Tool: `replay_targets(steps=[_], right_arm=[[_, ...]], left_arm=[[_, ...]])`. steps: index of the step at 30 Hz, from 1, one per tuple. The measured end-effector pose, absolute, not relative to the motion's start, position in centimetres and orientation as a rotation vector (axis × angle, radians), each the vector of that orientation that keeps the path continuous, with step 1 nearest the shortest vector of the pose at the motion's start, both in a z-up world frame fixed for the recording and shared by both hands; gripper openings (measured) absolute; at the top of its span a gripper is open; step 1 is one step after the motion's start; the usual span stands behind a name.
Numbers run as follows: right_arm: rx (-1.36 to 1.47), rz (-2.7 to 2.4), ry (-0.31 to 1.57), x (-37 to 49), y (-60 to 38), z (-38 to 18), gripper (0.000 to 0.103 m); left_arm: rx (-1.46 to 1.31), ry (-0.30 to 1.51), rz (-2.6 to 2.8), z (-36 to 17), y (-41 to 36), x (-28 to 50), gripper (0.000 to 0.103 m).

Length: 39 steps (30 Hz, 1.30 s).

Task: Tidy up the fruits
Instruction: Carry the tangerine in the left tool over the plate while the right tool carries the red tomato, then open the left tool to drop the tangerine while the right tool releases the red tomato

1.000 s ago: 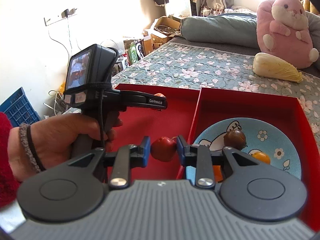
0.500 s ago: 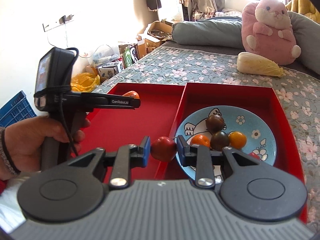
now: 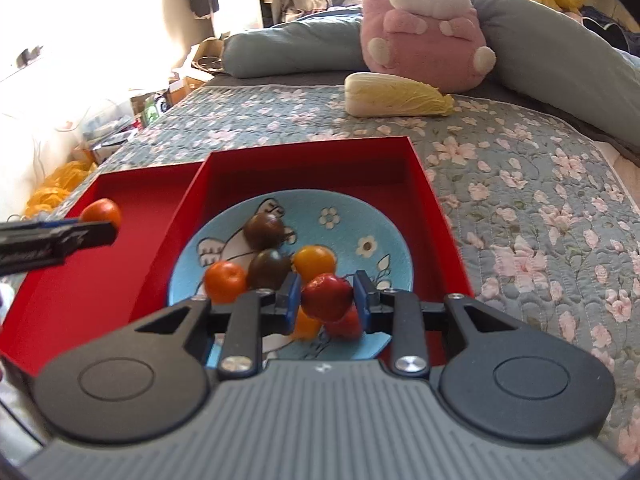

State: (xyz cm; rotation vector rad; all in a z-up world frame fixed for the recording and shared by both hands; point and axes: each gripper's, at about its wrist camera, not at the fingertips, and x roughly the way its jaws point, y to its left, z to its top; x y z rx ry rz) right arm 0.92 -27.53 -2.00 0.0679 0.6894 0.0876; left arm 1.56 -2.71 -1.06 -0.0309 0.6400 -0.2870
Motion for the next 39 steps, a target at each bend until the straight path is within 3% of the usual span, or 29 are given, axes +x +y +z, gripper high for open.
replay_targets(steps=[10, 17, 33, 37, 39], right_arm=[[0.017, 0.041, 0.786, 7.5, -28.1, -5.2, 0.034], [0.12, -0.001, 0.661, 2.9, -29.7, -2.4, 0.057], [0.153, 0.131, 0.661, -6.8, -27.3, -0.8, 0.058], [0.142, 0.128, 0.647, -7.2, -26.9, -0.1, 0.058], [0.146, 0.125, 0.641, -7.4, -27.1, 0.2, 0.058]], left_arm=[[-0.012, 0.63, -0.423, -1.5, -6.1, 1.4, 0.045], [0.016, 0.665, -0.517, -2.7, -9.5, 1.0, 0.045], [0.084, 0.732, -0.567, -4.8, -11.8, 0.9, 0.047], [0.077, 0.71, -0.554, -4.1, -11.4, 0.2, 0.071], [0.076, 0.688, -0.562, -3.5, -11.2, -0.4, 0.076]])
